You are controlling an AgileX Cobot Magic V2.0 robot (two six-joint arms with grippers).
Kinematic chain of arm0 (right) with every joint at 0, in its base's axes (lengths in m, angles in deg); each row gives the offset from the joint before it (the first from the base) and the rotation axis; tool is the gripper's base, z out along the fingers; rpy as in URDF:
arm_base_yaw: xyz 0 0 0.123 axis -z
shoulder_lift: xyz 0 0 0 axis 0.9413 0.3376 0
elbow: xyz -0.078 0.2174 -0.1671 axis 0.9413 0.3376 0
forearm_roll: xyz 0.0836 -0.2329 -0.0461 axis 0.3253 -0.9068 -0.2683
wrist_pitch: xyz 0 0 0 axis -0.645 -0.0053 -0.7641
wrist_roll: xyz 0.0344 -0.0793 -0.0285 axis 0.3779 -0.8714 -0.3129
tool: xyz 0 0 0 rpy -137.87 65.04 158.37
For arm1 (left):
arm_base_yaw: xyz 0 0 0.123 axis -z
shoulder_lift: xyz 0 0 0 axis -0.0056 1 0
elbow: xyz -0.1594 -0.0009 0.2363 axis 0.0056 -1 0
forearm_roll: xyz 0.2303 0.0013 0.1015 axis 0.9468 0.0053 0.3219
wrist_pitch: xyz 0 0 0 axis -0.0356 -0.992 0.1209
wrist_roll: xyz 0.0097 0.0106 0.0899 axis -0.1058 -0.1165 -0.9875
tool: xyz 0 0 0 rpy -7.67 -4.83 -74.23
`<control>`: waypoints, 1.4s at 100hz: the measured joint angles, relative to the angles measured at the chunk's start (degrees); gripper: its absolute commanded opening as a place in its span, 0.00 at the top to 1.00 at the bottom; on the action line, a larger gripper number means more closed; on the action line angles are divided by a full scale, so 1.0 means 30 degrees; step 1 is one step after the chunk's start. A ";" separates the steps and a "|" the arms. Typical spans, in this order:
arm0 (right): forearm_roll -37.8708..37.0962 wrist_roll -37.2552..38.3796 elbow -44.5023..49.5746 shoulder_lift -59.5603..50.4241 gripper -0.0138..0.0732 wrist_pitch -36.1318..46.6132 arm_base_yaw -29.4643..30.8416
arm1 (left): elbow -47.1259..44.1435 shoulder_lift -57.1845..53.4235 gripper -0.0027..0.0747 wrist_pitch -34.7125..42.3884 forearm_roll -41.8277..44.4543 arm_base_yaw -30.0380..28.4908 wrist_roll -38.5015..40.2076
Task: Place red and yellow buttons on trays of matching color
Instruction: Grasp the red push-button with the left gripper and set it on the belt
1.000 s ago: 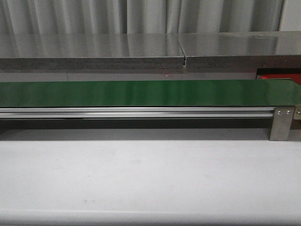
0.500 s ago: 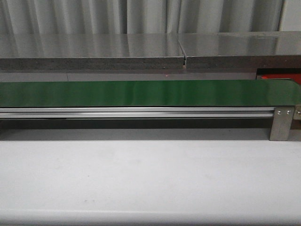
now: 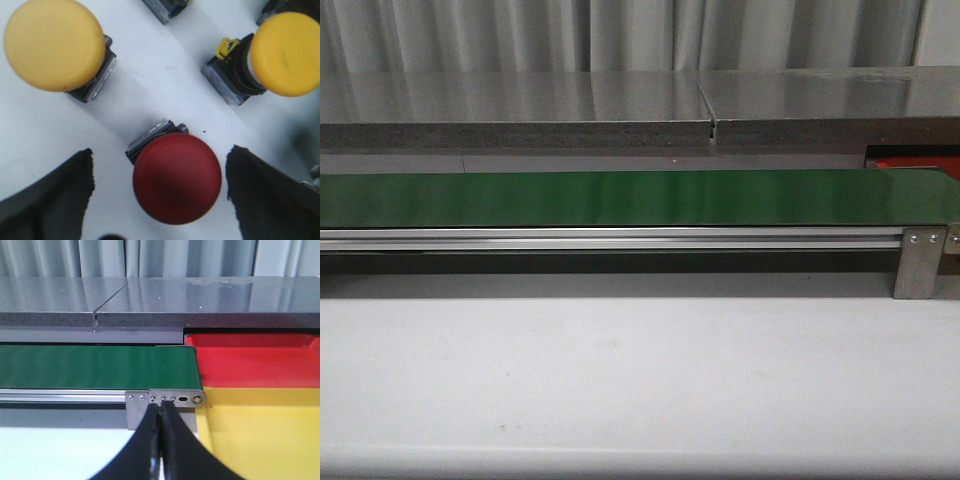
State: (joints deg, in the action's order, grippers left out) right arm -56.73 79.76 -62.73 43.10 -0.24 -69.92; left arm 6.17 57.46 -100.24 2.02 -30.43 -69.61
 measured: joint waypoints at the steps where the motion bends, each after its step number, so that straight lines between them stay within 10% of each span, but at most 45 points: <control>1: 0.0000 0.0000 0.0000 0.0000 0.98 0.0000 0.0000 | 0.0000 0.0000 0.51 0.0000 0.0000 0.0000 0.0000; 41: 0.0000 0.0000 0.0000 0.0000 0.98 0.0000 0.0000 | 0.0000 -0.0361 0.93 -0.0267 -0.0009 0.0000 -0.0222; 140: 0.0000 0.0000 0.0000 0.0000 0.98 0.0000 0.0000 | 0.7877 0.0149 0.96 -0.4777 -0.0293 0.6364 -0.1993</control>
State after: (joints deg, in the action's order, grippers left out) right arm -56.73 79.76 -62.73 43.10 -0.24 -69.92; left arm 29.80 57.91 -114.57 1.15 -11.33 -75.59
